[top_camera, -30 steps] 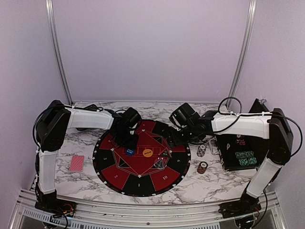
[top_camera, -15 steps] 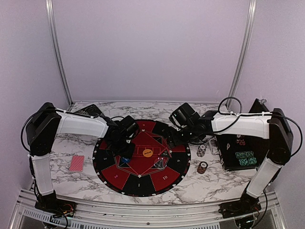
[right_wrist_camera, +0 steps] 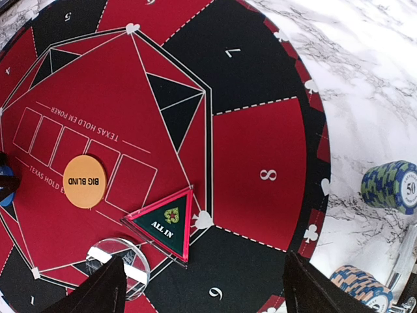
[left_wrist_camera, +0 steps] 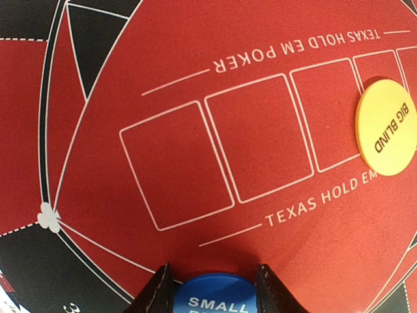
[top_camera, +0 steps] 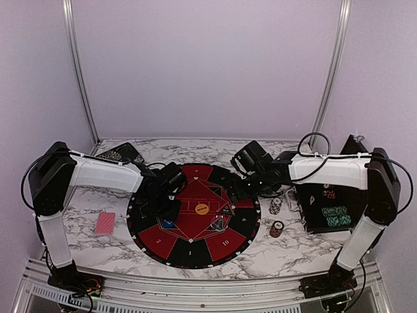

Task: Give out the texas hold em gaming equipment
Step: Move the small blind button to position 2.

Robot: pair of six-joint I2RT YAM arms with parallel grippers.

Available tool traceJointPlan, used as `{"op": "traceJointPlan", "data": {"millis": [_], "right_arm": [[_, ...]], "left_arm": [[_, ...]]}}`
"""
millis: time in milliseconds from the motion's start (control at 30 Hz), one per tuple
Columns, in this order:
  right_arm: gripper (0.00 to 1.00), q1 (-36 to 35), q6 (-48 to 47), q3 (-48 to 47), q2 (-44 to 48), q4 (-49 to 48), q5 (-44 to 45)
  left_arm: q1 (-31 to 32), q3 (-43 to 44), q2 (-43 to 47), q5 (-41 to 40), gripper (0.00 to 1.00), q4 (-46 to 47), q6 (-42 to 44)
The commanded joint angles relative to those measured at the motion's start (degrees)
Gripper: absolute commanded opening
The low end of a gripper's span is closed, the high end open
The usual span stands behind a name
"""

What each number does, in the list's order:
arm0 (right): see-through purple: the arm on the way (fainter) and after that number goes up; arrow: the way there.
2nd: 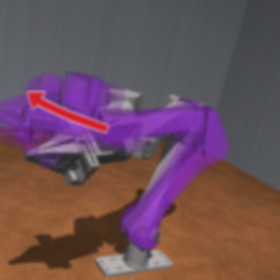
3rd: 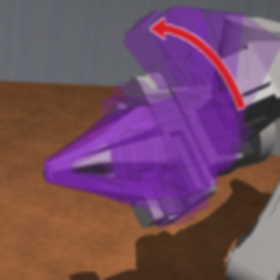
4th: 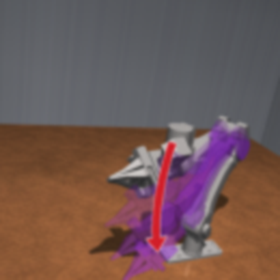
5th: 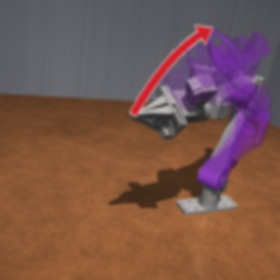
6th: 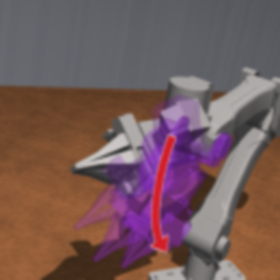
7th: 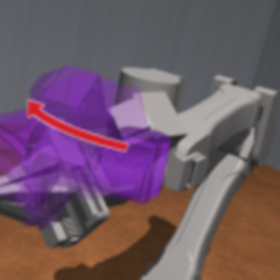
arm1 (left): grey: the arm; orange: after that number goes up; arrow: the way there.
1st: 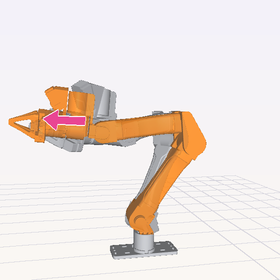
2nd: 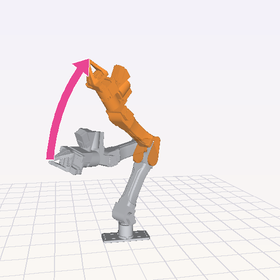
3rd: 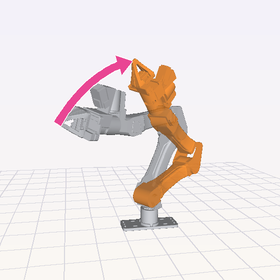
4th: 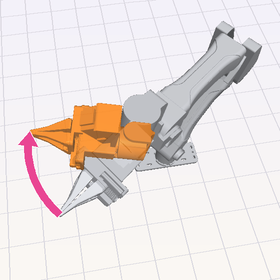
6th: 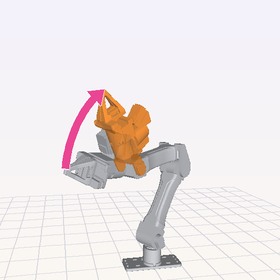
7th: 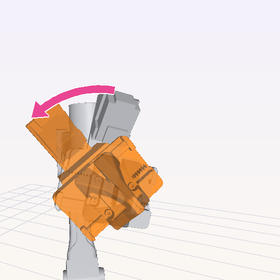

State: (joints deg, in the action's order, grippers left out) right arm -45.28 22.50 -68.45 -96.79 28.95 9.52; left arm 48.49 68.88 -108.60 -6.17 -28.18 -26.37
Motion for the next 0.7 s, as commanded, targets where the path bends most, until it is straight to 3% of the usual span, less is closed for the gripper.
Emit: {"op": "traceJointPlan", "data": {"millis": [0,667], "right_arm": [[0.81,-0.58,0.73,-2.39,-1.18,-0.74,-0.07],[0.8,-1.76,0.84,-4.53,-3.29,0.04,0.24]], "left_arm": [[0.47,-2.22,0.63,1.87,0.44,-2.16,-1.13],[0.5,-4.26,2.91,1.89,0.45,-1.89,-1.49]]}}
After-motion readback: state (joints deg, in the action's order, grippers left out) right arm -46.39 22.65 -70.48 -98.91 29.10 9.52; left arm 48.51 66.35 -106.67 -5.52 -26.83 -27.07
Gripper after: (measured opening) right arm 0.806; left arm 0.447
